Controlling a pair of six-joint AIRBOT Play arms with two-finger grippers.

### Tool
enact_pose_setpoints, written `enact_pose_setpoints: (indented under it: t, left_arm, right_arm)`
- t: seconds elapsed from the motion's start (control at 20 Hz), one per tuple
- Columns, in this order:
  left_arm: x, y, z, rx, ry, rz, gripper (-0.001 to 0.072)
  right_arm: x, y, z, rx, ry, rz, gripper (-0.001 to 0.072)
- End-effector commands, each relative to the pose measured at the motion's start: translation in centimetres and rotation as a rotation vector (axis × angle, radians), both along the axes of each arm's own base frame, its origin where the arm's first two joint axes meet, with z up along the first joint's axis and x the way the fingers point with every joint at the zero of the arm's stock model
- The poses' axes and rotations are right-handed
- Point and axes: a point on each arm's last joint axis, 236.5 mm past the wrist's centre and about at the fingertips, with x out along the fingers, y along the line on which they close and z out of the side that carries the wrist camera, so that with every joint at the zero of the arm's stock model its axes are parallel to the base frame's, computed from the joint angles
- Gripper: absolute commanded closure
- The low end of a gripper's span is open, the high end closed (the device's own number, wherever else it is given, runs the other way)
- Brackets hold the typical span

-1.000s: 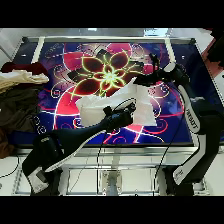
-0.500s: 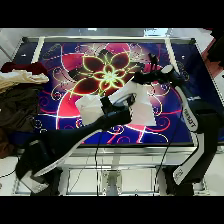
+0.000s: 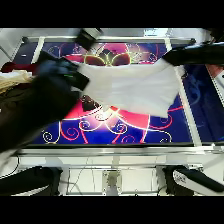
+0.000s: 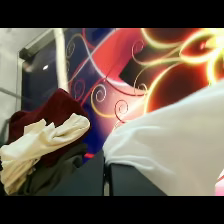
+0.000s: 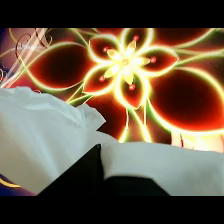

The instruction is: Fold the shirts.

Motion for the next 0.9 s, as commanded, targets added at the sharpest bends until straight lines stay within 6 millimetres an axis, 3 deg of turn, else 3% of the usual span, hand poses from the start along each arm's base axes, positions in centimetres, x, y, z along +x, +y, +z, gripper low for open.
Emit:
enact_pose_setpoints:
  t: [0.0,0.1,0.2,0.3,0.35,0.4,0.5,0.6,0.75,0.85]
  left_arm:
    - [-5.4,3.6,6.4,-0.252,-0.078,-0.044,0.0690]
    - [-7.5,2.2,8.9,-0.364,-0.107,-0.151,0.0691]
    - [-8.0,0.3,11.9,-0.411,-0.197,-0.254,0.0692]
    - [-6.6,0.7,15.2,-0.362,-0.357,-0.248,0.0693]
    - [-5.5,1.9,16.5,-0.323,-0.432,-0.191,0.0692]
    - [-4.0,3.1,17.0,-0.287,-0.470,-0.132,0.0693]
    - [0.1,6.0,14.4,-0.227,-0.418,0.026,0.0692]
    - [5.5,8.2,8.5,-0.217,-0.252,0.139,0.0692]
    - [14.5,10.2,-2.9,-0.277,0.008,0.196,0.0691]
    - [19.5,12.1,-9.5,-0.295,0.095,0.244,0.0691]
  right_arm:
    - [-9.6,-1.1,10.7,-0.060,-0.330,-0.056,0.0690]
    - [-14.2,-0.8,16.2,-0.046,-0.505,-0.066,0.0690]
    - [-16.9,-0.8,20.2,-0.036,-0.631,-0.078,0.0691]
    - [-16.3,-1.3,20.7,-0.049,-0.642,-0.096,0.0690]
    - [-14.6,-1.9,19.3,-0.062,-0.585,-0.118,0.0690]
    - [-12.4,-2.3,17.3,-0.069,-0.512,-0.129,0.0691]
    - [-6.8,-2.8,11.7,-0.074,-0.340,-0.132,0.0691]
    - [-0.7,-2.9,4.4,-0.070,-0.150,-0.125,0.0691]
    - [8.0,-3.4,-7.9,-0.060,0.077,-0.139,0.0690]
    - [12.9,-3.9,-15.0,-0.027,0.156,-0.180,0.0691]
